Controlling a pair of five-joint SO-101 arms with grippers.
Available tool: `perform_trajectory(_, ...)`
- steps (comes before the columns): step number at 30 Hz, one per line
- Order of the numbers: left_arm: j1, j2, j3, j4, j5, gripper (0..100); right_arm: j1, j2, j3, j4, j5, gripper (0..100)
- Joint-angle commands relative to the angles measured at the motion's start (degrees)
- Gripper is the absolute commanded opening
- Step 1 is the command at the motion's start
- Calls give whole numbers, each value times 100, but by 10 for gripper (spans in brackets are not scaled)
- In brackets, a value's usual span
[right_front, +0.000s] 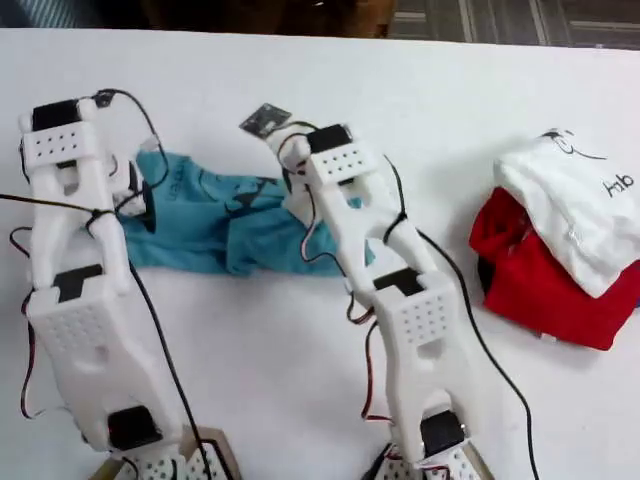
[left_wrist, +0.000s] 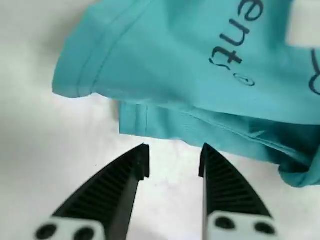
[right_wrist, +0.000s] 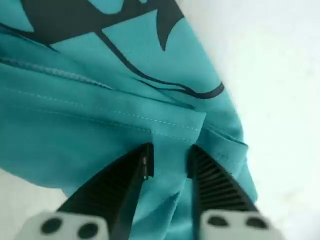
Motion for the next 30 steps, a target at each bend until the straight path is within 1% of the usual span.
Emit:
perform_trajectory(1,-70,-35,-22,35,-9,185,57,-84,-88,-101,-62,33)
perform_trajectory(3,-70,-35,-22,35,0,185,57,-84,-202,-66,-62,14)
perform_trajectory(6,-70,-35,-22,35,0,185,127,-92,-501,145,-62,18)
perform_trajectory(16,-79,-88,-40,53,-9,185,602,-593,-2919,1974,-18,18)
perform_trajectory(17,-79,-88,-57,62,-9,184,629,-681,-3077,2035,-18,18)
perform_trajectory(23,-79,-97,-66,62,-18,184,725,-1604,-3156,2009,-9,18)
perform_trajectory(30,-79,-88,-66,53,-35,184,760,-2000,-2980,2018,-9,18)
